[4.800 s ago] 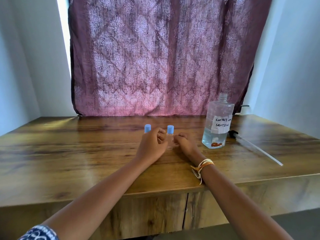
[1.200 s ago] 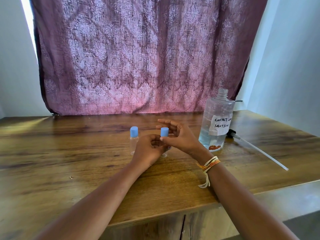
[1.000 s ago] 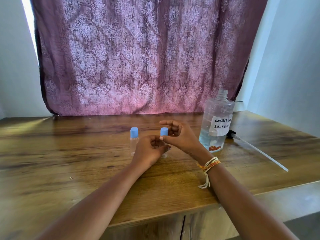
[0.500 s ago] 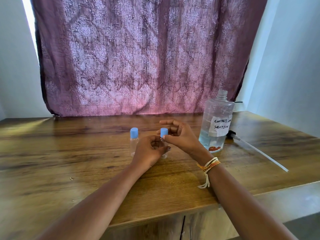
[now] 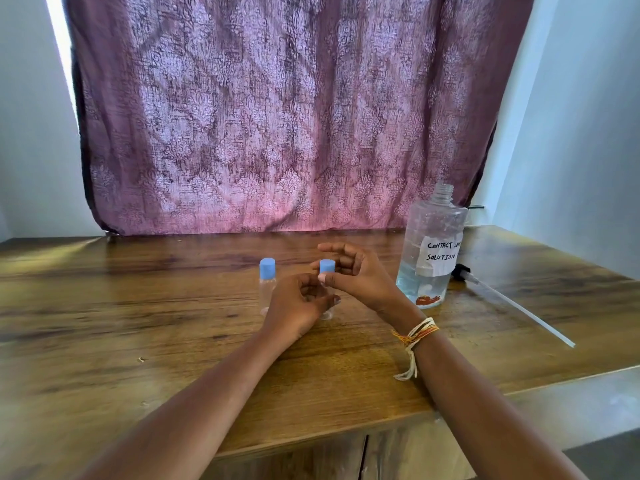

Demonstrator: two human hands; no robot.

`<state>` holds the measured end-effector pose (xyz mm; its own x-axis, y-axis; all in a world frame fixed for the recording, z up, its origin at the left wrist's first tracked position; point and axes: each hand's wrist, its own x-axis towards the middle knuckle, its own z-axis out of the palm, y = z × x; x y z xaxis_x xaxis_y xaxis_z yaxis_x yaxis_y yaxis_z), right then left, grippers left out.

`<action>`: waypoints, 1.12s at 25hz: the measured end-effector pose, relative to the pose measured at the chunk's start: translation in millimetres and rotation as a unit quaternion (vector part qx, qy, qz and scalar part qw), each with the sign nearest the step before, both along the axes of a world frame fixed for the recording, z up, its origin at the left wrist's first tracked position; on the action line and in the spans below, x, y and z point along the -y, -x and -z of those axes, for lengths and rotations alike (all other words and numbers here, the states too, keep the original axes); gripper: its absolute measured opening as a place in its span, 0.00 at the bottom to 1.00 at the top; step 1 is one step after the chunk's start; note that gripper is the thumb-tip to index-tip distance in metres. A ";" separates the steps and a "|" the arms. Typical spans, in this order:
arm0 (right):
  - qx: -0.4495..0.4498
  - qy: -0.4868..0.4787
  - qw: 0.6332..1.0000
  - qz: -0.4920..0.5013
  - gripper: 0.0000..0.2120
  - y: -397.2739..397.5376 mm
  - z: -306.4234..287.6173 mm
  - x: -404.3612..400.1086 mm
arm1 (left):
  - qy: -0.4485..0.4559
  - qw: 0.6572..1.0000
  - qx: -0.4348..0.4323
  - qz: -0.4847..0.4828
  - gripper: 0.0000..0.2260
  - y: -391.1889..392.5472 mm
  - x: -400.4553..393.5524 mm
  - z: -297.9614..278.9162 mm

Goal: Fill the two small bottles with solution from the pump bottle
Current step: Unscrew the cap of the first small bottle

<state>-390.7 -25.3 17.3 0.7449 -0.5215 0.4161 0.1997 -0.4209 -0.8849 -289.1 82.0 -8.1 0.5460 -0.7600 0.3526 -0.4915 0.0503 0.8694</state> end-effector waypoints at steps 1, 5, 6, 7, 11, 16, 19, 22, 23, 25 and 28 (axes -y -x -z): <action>0.000 0.001 1.000 0.006 0.22 -0.3 0.3 -0.5 | 0.003 1.000 0.000 0.003 0.09 0.1 -0.3 0.1; 0.021 -0.017 0.999 0.024 0.21 -1.5 -2.1 -0.9 | 0.004 1.000 -0.022 0.009 0.09 0.3 -0.8 0.4; 0.031 -0.030 0.999 0.021 0.20 -1.1 -3.6 -1.9 | 0.003 1.000 -0.028 0.008 0.09 -0.4 0.1 1.1; 0.041 -0.046 0.998 0.021 0.19 -0.8 -4.8 -2.6 | 0.001 1.000 -0.029 0.008 0.09 -0.5 0.6 1.2; 0.096 -0.172 0.980 0.015 0.10 -0.9 -5.8 -2.7 | 0.002 0.999 -0.036 -0.001 0.10 -0.6 3.0 1.9; 0.105 -0.264 0.958 0.049 0.03 -6.1 -2.6 6.9 | -0.010 1.000 -0.018 0.009 0.13 -2.1 3.2 4.2; 0.055 -0.239 0.964 0.099 0.03 -13.9 -3.3 12.8 | -0.023 1.000 0.006 0.013 0.15 -5.5 2.0 6.2; -0.061 -0.089 0.983 0.152 0.08 -24.8 -1.6 28.8 | -0.013 1.000 -0.008 0.026 0.08 -5.1 2.3 5.9; -0.100 -0.032 0.982 0.154 0.09 -30.4 -1.3 34.5 | -0.008 0.999 -0.012 0.030 0.07 -4.4 2.3 6.2; -0.165 0.043 0.971 0.166 0.08 -43.6 -1.0 45.4 | -0.005 0.999 -0.018 0.034 0.08 -4.4 2.7 6.8; -0.219 0.144 0.943 0.205 0.13 -60.0 -1.9 59.5 | -0.016 0.999 -0.015 0.037 0.13 -7.3 4.4 8.4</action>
